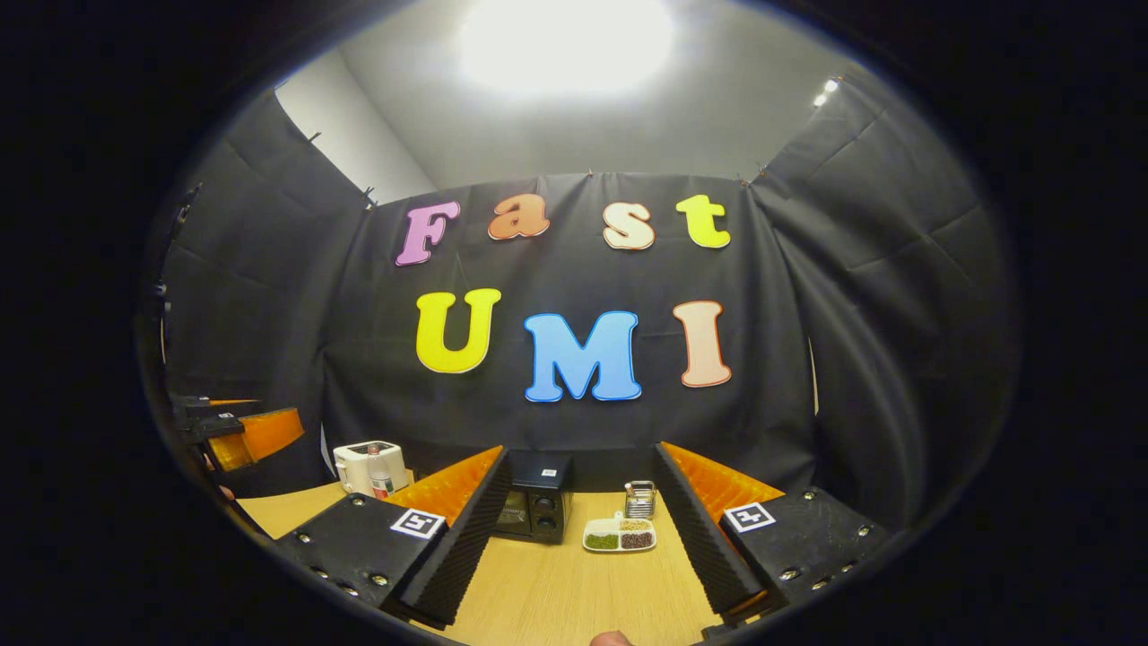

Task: Open the electric oven with the left hand, put the food in, and close the electric oven.

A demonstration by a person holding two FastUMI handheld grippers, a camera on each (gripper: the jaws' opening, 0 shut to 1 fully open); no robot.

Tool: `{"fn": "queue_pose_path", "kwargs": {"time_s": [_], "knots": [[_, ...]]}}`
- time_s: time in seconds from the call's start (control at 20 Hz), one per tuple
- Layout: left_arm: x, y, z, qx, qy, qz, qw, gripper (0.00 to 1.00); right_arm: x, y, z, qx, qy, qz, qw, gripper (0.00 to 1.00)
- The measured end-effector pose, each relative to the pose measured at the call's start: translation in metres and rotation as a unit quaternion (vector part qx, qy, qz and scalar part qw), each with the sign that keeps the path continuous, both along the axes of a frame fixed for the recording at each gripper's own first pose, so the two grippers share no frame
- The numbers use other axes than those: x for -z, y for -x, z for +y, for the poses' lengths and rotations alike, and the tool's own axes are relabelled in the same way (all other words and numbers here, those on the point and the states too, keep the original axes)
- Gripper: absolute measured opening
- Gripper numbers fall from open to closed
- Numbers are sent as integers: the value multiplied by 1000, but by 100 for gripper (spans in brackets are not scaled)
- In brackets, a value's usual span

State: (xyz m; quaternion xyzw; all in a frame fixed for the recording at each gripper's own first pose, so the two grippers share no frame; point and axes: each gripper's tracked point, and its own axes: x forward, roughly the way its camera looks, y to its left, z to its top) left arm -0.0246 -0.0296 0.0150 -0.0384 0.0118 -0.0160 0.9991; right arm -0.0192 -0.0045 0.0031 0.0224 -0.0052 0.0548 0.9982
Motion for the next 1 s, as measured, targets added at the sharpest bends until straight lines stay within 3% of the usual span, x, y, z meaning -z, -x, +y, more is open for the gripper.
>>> {"fn": "queue_pose_path", "kwargs": {"time_s": [0.3,0.35,0.45,0.7,0.75,0.8,1.0], "knots": [[-6,0,31,-3,-20,-11,1000,100,4,1,13,10,-8,10,1000,98],[-8,-1,36,-5,-21,-13,1000,96,6,0,17,9,-9,14,1000,98],[-8,-2,44,-10,-15,-14,1000,100,2,-1,22,10,-8,13,1000,98],[-12,1,57,-17,-12,-19,1000,100,2,0,43,1,-9,12,1000,98],[-14,3,57,-15,-12,-22,1000,96,3,-1,46,-1,-10,14,1000,98],[-15,4,58,-15,-11,-24,1000,100,2,-1,50,-2,-15,15,1000,98],[-15,12,63,-13,-4,-27,1000,100,-2,-1,58,2,-19,5,1000,98]]}}
